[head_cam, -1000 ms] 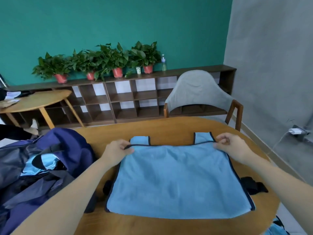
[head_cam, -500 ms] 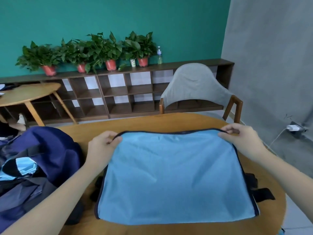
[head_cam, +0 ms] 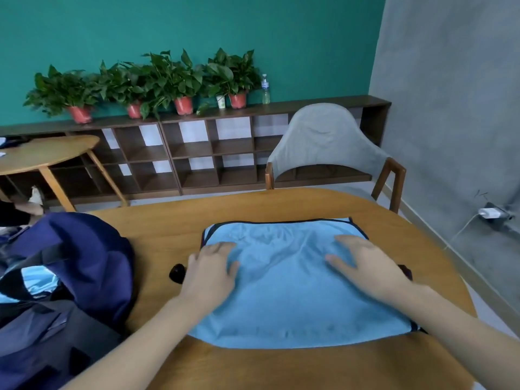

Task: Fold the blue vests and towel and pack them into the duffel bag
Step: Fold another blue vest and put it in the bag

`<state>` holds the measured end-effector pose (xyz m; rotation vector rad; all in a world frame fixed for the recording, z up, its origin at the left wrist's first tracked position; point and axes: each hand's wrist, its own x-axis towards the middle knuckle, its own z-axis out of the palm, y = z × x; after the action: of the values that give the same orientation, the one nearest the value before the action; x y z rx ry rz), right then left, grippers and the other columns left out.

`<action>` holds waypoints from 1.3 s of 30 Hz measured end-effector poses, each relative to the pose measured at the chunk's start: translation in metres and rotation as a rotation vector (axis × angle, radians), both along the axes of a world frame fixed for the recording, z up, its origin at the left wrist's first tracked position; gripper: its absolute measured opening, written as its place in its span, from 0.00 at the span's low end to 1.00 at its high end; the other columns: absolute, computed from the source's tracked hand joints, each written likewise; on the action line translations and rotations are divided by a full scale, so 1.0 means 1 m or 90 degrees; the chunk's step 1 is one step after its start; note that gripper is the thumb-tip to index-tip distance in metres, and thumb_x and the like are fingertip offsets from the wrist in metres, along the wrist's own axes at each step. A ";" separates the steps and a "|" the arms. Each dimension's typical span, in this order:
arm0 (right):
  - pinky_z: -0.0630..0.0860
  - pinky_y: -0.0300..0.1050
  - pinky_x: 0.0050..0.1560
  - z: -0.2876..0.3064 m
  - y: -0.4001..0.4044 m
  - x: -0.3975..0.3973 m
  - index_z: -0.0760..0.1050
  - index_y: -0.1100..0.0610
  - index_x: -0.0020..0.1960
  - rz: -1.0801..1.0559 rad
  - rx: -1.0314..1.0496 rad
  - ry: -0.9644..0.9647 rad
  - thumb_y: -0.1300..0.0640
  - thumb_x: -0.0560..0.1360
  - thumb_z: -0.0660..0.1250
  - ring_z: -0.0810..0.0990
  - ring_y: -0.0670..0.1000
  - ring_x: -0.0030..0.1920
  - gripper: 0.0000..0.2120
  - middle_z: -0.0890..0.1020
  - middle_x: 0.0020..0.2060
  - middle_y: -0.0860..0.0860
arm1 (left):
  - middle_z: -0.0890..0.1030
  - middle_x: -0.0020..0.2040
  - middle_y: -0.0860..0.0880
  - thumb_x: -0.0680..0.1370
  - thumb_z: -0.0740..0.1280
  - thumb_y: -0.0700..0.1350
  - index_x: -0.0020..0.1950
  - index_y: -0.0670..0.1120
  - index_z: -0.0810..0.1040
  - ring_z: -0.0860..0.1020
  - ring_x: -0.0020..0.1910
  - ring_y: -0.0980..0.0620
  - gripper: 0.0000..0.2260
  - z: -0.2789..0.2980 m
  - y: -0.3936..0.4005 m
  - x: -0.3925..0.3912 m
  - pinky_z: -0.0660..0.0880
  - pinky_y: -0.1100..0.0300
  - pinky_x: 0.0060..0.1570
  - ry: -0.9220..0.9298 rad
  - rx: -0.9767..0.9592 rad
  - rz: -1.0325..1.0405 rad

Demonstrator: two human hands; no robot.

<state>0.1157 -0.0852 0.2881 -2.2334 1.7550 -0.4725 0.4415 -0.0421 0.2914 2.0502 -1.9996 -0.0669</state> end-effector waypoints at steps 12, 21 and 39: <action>0.38 0.58 0.80 -0.041 0.028 0.007 0.36 0.39 0.80 0.018 0.078 0.211 0.19 0.70 0.33 0.35 0.59 0.80 0.44 0.39 0.82 0.51 | 0.43 0.83 0.46 0.75 0.37 0.75 0.82 0.61 0.43 0.39 0.81 0.43 0.37 -0.039 0.067 -0.019 0.38 0.47 0.79 -0.055 0.154 0.059; 0.68 0.42 0.29 0.020 0.068 0.025 0.68 0.51 0.33 -0.075 -0.189 0.299 0.24 0.75 0.40 0.71 0.47 0.26 0.35 0.74 0.26 0.47 | 0.55 0.82 0.42 0.81 0.32 0.62 0.83 0.51 0.49 0.48 0.81 0.37 0.33 0.003 -0.036 0.037 0.39 0.35 0.75 -0.380 0.046 0.099; 0.73 0.44 0.52 -0.044 0.127 -0.005 0.81 0.48 0.58 0.068 -0.278 0.067 0.35 0.79 0.56 0.76 0.46 0.54 0.22 0.79 0.52 0.40 | 0.73 0.73 0.55 0.80 0.64 0.61 0.71 0.57 0.75 0.66 0.75 0.58 0.21 -0.038 0.117 -0.027 0.60 0.55 0.76 0.194 -0.005 -0.206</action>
<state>0.1105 0.0416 0.2446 -2.6753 1.6985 -0.7927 0.4144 0.0753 0.2537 1.5779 -2.1021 -0.4085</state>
